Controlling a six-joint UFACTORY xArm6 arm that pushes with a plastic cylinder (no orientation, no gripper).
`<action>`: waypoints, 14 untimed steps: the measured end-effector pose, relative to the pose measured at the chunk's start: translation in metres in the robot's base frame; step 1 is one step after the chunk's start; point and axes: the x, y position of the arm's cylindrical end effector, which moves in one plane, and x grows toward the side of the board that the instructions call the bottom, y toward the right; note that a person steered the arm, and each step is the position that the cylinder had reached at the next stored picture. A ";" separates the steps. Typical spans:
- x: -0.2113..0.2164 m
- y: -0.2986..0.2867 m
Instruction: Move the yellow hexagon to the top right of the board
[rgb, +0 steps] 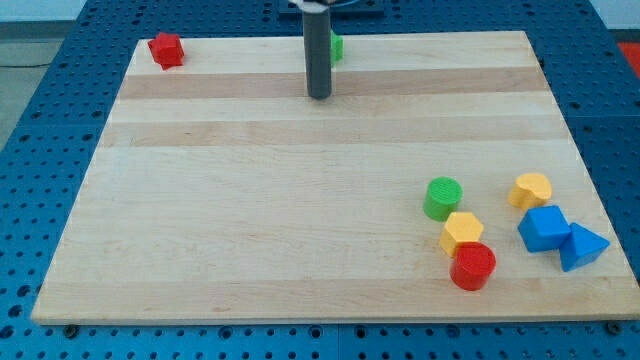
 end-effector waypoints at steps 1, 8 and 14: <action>0.064 0.000; 0.265 0.139; 0.202 0.179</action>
